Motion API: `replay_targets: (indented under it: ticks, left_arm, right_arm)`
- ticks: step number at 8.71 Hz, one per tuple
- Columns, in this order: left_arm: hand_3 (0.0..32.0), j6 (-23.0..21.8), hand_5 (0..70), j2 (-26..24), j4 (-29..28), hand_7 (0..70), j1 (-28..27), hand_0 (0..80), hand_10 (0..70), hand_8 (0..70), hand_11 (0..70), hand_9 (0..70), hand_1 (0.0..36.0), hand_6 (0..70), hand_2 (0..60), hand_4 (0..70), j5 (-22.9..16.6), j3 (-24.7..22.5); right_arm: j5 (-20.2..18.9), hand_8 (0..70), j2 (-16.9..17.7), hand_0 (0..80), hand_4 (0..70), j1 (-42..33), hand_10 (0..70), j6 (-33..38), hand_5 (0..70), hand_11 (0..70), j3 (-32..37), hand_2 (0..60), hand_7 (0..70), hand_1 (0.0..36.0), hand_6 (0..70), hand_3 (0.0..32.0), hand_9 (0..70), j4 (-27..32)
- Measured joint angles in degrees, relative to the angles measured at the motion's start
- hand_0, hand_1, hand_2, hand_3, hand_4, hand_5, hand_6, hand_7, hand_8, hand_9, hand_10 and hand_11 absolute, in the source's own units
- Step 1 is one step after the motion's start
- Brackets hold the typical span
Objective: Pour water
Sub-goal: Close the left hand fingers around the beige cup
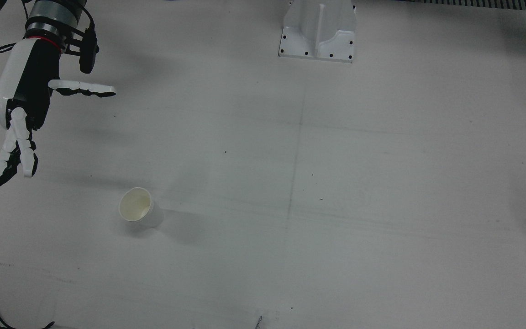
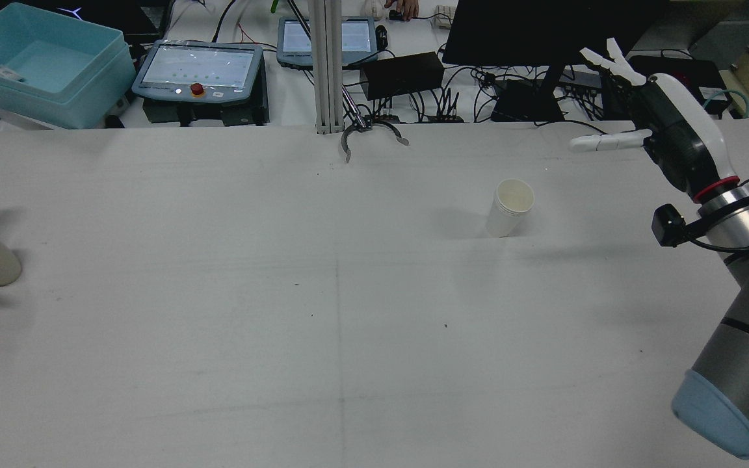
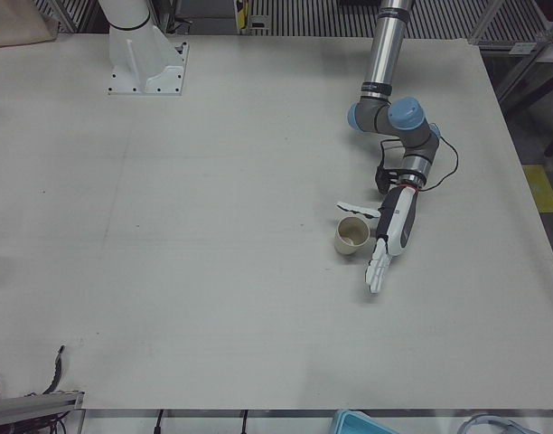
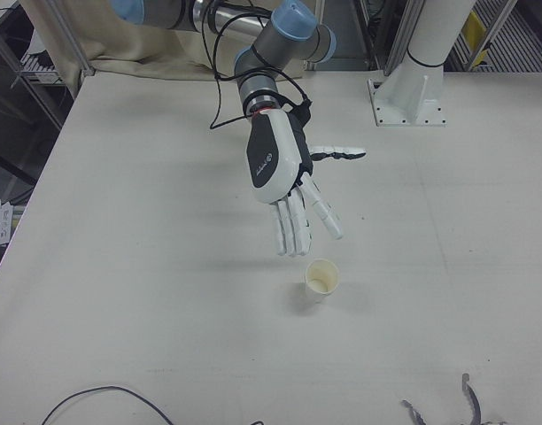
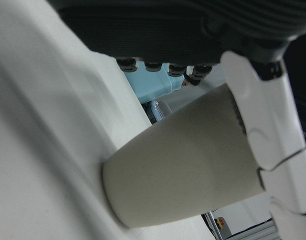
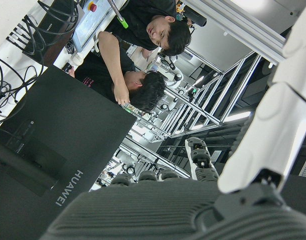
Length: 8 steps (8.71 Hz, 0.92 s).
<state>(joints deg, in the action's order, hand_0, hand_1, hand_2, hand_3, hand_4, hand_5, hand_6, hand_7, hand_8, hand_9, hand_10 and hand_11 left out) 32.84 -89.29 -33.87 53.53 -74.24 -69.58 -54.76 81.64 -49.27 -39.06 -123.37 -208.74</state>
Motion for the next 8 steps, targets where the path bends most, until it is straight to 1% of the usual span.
replay_targets:
  ticks: [2, 3, 4, 5, 6, 8]
  left_arm:
    - [0.0, -0.23, 0.0, -0.13, 0.04, 2.3, 0.0, 49.2, 0.9, 0.0, 2.9, 0.4, 13.9, 0.0, 0.0, 8.6, -0.02, 0.18]
    - [0.0, -0.28, 0.0, -0.15, 0.11, 2.6, 0.0, 49.3, 1.0, 0.0, 3.1, 0.4, 14.5, 0.0, 0.0, 8.6, -0.03, 0.2]
    - [0.0, -0.24, 0.6, -0.2, 0.32, 2.2, -0.04, 49.7, 1.3, 0.0, 3.5, 0.5, 15.5, 0.0, 1.7, 9.6, -0.06, 0.22]
    - [0.0, -0.22, 3.7, -0.23, 0.46, 1.5, -0.21, 49.7, 1.1, 0.0, 3.3, 0.2, 15.3, 0.0, 1.3, 10.5, -0.09, 0.23]
    - [0.0, -0.25, 5.3, -0.29, 0.58, 2.2, -0.41, 49.7, 1.2, 0.0, 3.4, 0.2, 15.4, 0.0, 1.6, 10.8, -0.14, 0.23]
    - [0.0, -0.28, 6.3, -0.33, 0.76, 2.8, -0.67, 49.8, 1.2, 0.0, 3.4, 0.4, 15.5, 0.0, 1.6, 11.1, -0.28, 0.21]
  right_arm:
    - [0.0, 0.0, -0.04, 46.0, 2.9, -0.03, 0.0, 0.07, 2.0, 0.0, -0.08, 4.3, 0.0, 11.4, 0.0, 0.0, 0.0, 0.0]
    - [0.0, 0.0, -0.07, 46.0, 2.9, -0.03, 0.0, 0.1, 2.1, 0.0, -0.13, 4.2, 0.0, 11.3, 0.0, 0.0, 0.0, 0.0]
    - [0.03, 0.0, -0.15, 46.0, 3.1, -0.01, 0.0, 0.09, 2.2, 0.0, -0.16, 4.2, 0.0, 11.3, 0.0, 0.0, 0.0, 0.0]
    - [0.03, 0.0, -0.28, 46.1, 3.3, 0.01, 0.0, 0.07, 2.3, 0.0, -0.18, 4.2, 0.0, 11.4, 0.0, 0.0, 0.0, 0.0]
    - [0.04, 0.0, -0.41, 46.0, 3.4, 0.04, 0.0, 0.05, 2.4, 0.0, -0.2, 4.4, 0.0, 11.4, 0.0, 0.0, 0.0, 0.0]
    - [0.05, 0.0, -0.49, 45.9, 3.6, 0.05, 0.0, 0.04, 2.3, 0.0, -0.2, 4.4, 0.0, 11.3, 0.0, 0.0, 0.0, 0.0]
